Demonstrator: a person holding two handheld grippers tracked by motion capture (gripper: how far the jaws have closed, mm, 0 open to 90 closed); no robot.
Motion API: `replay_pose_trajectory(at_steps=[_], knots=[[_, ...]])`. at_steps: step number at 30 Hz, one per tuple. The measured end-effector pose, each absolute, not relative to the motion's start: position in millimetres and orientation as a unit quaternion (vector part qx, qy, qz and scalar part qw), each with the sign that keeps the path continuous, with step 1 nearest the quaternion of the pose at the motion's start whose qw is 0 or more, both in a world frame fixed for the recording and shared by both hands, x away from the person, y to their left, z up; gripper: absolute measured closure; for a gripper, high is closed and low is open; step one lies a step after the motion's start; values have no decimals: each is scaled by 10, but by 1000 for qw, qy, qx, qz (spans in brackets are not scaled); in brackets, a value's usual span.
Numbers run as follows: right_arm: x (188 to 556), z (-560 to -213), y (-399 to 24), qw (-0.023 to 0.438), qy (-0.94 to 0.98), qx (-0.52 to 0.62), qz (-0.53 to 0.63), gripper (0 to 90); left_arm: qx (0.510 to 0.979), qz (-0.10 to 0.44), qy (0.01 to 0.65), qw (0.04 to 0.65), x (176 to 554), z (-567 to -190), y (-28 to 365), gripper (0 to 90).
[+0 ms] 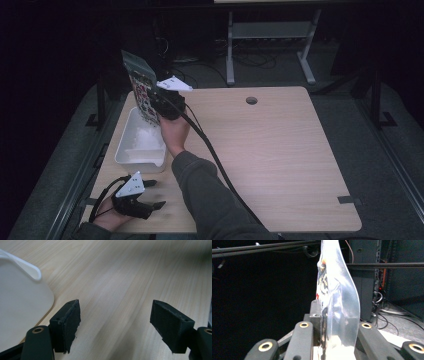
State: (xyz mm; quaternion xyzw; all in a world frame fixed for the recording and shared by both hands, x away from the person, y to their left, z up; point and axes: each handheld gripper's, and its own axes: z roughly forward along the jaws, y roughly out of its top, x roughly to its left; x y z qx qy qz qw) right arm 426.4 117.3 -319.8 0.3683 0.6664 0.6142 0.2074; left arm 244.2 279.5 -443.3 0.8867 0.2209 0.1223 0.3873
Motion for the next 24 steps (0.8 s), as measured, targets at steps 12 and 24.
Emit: replay_pose_trajectory(at_steps=[12,24], knots=[[4303,-3468,1363,216,665,384,603,751,889,116,216,386,2450,-4453,2772,236],[4247,-3683,1384,204,671,378,605,663,890,112,216,386,2465,-4469,2776,237]])
